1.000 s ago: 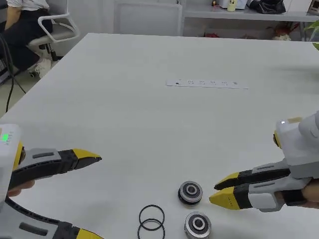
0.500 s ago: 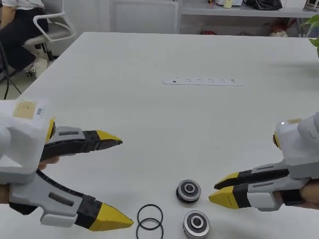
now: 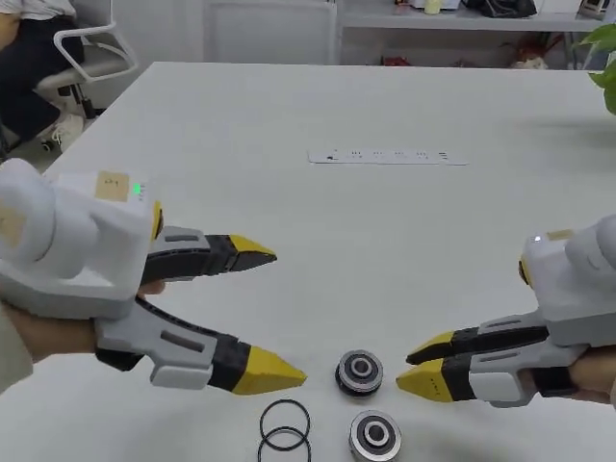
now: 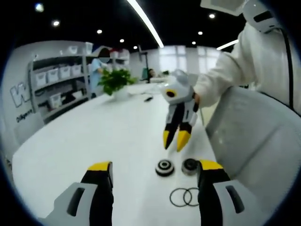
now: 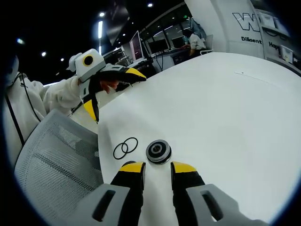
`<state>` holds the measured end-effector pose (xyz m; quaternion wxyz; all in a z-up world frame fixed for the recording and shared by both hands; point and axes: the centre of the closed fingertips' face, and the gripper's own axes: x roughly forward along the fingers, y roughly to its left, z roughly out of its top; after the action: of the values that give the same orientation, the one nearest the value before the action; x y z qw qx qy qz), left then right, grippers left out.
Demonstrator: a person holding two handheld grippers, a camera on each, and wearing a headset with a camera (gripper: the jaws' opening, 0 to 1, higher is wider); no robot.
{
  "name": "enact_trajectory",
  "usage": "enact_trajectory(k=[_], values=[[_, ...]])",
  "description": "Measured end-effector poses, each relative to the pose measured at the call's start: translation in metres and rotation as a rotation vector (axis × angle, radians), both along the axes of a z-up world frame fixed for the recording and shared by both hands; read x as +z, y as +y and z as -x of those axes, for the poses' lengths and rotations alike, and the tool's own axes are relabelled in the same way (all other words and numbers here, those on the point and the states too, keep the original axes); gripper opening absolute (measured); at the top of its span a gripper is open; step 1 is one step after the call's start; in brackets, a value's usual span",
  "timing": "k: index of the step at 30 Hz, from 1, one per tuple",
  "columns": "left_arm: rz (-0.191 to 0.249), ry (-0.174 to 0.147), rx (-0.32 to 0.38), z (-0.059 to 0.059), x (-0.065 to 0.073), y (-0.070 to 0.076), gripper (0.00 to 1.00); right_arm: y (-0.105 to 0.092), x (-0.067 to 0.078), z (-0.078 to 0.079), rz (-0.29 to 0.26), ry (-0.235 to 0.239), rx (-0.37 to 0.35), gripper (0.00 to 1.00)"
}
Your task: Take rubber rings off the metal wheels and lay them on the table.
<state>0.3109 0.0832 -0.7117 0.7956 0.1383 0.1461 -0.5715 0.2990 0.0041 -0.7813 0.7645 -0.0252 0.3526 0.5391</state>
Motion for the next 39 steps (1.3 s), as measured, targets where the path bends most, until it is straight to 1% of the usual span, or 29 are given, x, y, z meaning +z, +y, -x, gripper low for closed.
enact_trajectory(k=[2,5,7,11,14,16,20,22,25,27,30,34,39], values=[[0.018,0.003,0.002,-0.004,0.001,-0.006,0.72,0.000,-0.001,-0.001,0.002,-0.002,0.002,0.19],[0.029,0.001,0.002,-0.010,0.002,-0.014,0.68,0.001,-0.002,-0.002,0.006,-0.008,0.008,0.19],[0.037,0.009,0.001,-0.013,0.001,-0.020,0.65,0.001,-0.004,-0.003,0.008,-0.010,0.011,0.19],[0.045,0.006,-0.008,-0.017,-0.001,-0.032,0.61,0.004,-0.005,-0.005,0.008,-0.015,0.014,0.19],[0.043,0.001,-0.019,-0.017,-0.004,-0.039,0.57,0.006,-0.007,-0.006,0.014,-0.024,0.029,0.19],[0.030,-0.002,-0.035,-0.016,-0.009,-0.044,0.54,0.007,-0.008,-0.006,0.019,-0.030,0.036,0.19],[-0.006,0.005,-0.051,-0.013,-0.023,-0.050,0.51,0.009,-0.013,-0.007,0.025,-0.040,0.048,0.20],[-0.022,0.005,-0.059,-0.012,-0.030,-0.052,0.49,0.009,-0.014,-0.007,0.027,-0.045,0.053,0.20],[-0.039,0.017,-0.065,-0.011,-0.039,-0.053,0.46,0.009,-0.016,-0.008,0.028,-0.057,0.062,0.21],[-0.052,0.017,-0.065,-0.011,-0.045,-0.053,0.44,0.010,-0.016,-0.008,0.026,-0.064,0.067,0.22],[-0.056,0.023,-0.061,-0.011,-0.050,-0.055,0.42,0.012,-0.017,-0.008,0.027,-0.074,0.071,0.22],[-0.071,0.023,-0.072,-0.009,-0.058,-0.057,0.35,0.013,-0.021,-0.007,0.033,-0.080,0.080,0.22],[-0.087,0.028,-0.081,-0.007,-0.066,-0.060,0.32,0.016,-0.023,-0.006,0.043,-0.093,0.096,0.23]])
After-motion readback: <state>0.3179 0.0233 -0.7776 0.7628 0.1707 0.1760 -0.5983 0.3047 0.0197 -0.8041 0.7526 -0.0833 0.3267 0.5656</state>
